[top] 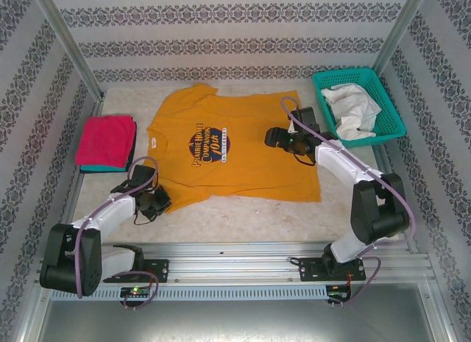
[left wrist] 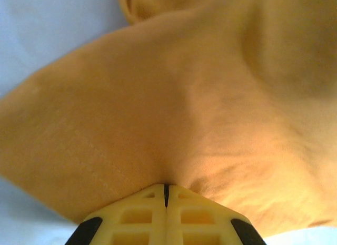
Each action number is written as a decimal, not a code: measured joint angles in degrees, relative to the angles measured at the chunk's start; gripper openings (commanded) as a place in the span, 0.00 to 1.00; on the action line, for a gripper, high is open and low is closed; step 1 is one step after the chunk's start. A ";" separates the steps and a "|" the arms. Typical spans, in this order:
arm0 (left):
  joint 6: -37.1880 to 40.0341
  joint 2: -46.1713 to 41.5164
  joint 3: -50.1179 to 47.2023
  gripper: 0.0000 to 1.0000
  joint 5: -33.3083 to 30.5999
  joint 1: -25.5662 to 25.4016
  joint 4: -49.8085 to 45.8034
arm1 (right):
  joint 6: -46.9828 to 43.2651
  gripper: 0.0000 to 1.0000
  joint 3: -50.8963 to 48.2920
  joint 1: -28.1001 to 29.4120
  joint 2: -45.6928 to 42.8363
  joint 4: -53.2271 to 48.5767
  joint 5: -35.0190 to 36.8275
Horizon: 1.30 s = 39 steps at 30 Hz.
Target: Fold and stack the t-shirts
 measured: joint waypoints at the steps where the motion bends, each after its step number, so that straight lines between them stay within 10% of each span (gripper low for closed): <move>1: -0.46 -0.48 0.00 0.00 -0.07 -1.64 -1.29 | 0.02 0.84 -0.55 -0.02 -0.68 0.04 0.15; 15: -12.46 -15.82 -2.73 0.09 0.59 -14.95 -22.36 | 0.02 0.84 -6.36 -4.26 -6.54 0.52 0.55; 21: -12.39 -14.71 12.15 0.37 -1.86 -15.21 -28.87 | 0.04 0.84 -7.06 -4.48 -6.86 0.81 0.26; 31: 2.27 -0.92 23.02 0.52 -14.43 -11.72 -29.70 | 0.94 0.84 -9.57 -4.52 -9.14 1.07 -0.46; 39: 11.02 3.76 18.32 0.45 -14.08 -2.23 -26.97 | 1.55 0.84 -10.51 -5.29 -11.37 0.92 -0.57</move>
